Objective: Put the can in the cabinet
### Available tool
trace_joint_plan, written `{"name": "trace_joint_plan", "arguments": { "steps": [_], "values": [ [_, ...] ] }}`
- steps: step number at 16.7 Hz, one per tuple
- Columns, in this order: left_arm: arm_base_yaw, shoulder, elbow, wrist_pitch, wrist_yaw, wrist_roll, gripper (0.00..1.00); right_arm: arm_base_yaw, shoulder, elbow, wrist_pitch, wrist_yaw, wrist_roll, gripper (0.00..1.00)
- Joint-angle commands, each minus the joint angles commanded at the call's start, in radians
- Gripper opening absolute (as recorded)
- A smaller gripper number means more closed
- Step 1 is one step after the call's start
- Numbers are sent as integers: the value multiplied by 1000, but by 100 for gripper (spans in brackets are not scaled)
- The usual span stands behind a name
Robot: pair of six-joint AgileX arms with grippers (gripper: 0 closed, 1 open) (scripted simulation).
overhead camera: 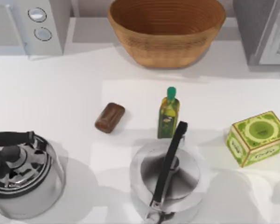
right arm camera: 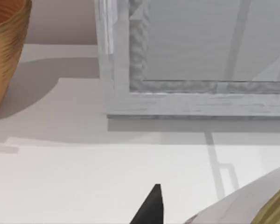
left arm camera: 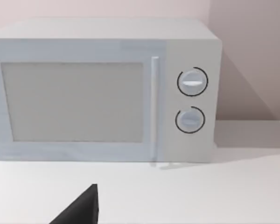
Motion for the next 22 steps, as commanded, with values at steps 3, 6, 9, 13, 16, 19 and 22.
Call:
{"name": "trace_joint_plan", "arguments": {
  "steps": [3,6,9,13,16,19,22],
  "values": [
    [0,0,0,0,0,0,100,18,-244,-170,62,11,10,0],
    [0,0,0,0,0,0,100,33,-443,-312,115,21,18,0],
    [0,0,0,0,0,0,100,44,-565,-404,151,27,24,0],
    [0,0,0,0,0,0,100,46,-592,-426,160,29,25,0],
    [0,0,0,0,0,0,100,43,-587,-424,157,28,26,0],
    [0,0,0,0,0,0,100,55,-527,-360,128,42,27,0],
    [0,0,0,0,0,0,100,79,-382,-202,74,68,28,0]
  ]
}}
